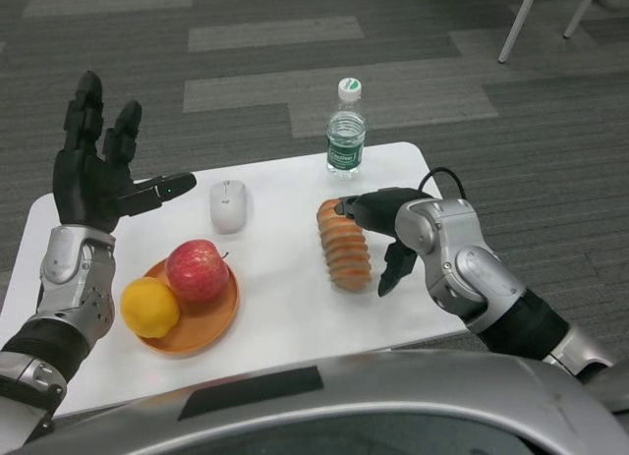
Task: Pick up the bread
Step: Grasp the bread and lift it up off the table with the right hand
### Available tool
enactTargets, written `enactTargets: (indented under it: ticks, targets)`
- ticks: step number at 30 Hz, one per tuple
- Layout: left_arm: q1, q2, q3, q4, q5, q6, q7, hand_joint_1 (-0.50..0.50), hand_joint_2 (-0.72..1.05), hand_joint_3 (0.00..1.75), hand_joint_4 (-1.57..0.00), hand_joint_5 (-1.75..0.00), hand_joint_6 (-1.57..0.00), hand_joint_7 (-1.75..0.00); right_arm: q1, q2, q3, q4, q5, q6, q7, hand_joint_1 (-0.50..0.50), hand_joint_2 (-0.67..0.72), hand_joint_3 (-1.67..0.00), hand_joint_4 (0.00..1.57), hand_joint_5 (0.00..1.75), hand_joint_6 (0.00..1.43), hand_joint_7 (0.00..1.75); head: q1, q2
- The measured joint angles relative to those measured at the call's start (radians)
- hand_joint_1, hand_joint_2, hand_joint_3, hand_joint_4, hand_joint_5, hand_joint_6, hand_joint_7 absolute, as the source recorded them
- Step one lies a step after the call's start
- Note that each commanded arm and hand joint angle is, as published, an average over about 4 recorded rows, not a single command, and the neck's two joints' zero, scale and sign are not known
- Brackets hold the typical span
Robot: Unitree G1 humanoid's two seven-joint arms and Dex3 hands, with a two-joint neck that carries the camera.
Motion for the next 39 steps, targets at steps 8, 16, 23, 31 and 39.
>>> enactTargets:
  ticks: [8,16,23,31,39]
  targets:
    - [0.000,0.000,-0.008,0.001,0.000,0.000,0.000,0.50,0.43,0.09,0.00,-0.33,0.00,0.00,-0.014,0.019,-0.018,0.088,0.000,-0.051,-0.064,-0.46,-0.38,-0.20,0.00,0.87,0.00,0.14,0.006,-0.001]
    - [0.000,0.000,-0.009,0.001,-0.001,-0.001,0.000,0.50,0.47,0.02,0.00,-0.31,0.00,0.00,-0.032,0.019,-0.003,0.133,0.002,-0.056,-0.095,-0.46,-0.35,-0.20,0.00,0.87,0.00,0.14,0.007,-0.004]
    - [0.000,-0.001,-0.009,0.001,-0.001,-0.001,0.000,0.50,0.43,0.07,0.00,-0.36,0.00,0.00,-0.034,0.025,0.017,0.122,0.037,-0.058,-0.127,-0.46,-0.41,-0.22,0.00,0.87,0.00,0.07,0.010,-0.007]
    - [0.000,-0.001,-0.010,0.001,-0.001,-0.001,0.000,0.50,0.43,0.02,0.00,-0.31,0.00,0.00,-0.034,0.027,0.025,0.105,0.065,-0.059,-0.142,-0.46,-0.41,-0.24,0.00,0.87,0.00,0.07,0.008,-0.009]
    - [0.001,-0.002,-0.011,0.002,-0.001,-0.003,0.000,0.50,0.43,0.07,0.00,-0.38,0.00,0.00,-0.047,0.049,0.045,0.180,0.066,-0.073,-0.151,-0.46,-0.41,-0.22,0.00,0.87,0.00,0.07,0.009,-0.008]
